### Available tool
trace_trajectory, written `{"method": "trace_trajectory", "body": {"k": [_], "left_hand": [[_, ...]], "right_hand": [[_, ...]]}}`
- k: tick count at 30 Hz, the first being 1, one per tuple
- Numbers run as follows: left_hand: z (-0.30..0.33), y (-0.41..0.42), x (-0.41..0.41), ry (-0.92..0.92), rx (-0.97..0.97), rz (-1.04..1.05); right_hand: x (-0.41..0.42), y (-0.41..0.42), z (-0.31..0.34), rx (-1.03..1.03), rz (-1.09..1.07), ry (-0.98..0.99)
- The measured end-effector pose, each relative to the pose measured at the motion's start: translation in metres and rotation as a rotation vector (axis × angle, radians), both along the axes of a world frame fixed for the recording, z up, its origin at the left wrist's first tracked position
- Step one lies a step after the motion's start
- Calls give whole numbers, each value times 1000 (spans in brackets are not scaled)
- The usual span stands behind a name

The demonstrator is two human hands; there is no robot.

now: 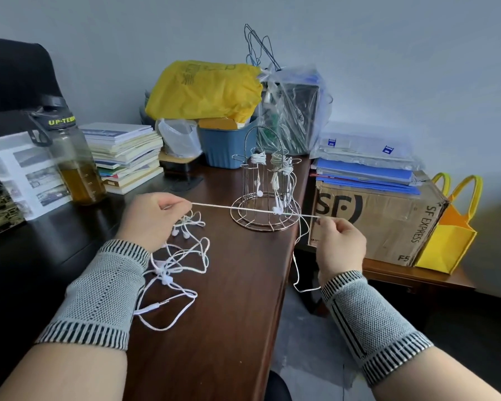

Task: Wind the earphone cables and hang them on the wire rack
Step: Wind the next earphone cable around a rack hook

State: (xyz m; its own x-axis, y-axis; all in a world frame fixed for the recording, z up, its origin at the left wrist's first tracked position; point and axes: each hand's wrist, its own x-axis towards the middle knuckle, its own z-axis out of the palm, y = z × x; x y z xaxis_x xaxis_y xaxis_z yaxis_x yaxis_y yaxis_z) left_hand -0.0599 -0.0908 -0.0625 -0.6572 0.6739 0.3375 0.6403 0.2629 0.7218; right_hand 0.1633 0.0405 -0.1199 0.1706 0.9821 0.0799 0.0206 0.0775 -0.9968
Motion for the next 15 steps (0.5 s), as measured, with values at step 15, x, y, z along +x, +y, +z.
{"method": "trace_trajectory", "body": {"k": [15], "left_hand": [[-2,5,15,41,-22,-118]], "right_hand": [[-1,5,-9,-79,123,-497]]}}
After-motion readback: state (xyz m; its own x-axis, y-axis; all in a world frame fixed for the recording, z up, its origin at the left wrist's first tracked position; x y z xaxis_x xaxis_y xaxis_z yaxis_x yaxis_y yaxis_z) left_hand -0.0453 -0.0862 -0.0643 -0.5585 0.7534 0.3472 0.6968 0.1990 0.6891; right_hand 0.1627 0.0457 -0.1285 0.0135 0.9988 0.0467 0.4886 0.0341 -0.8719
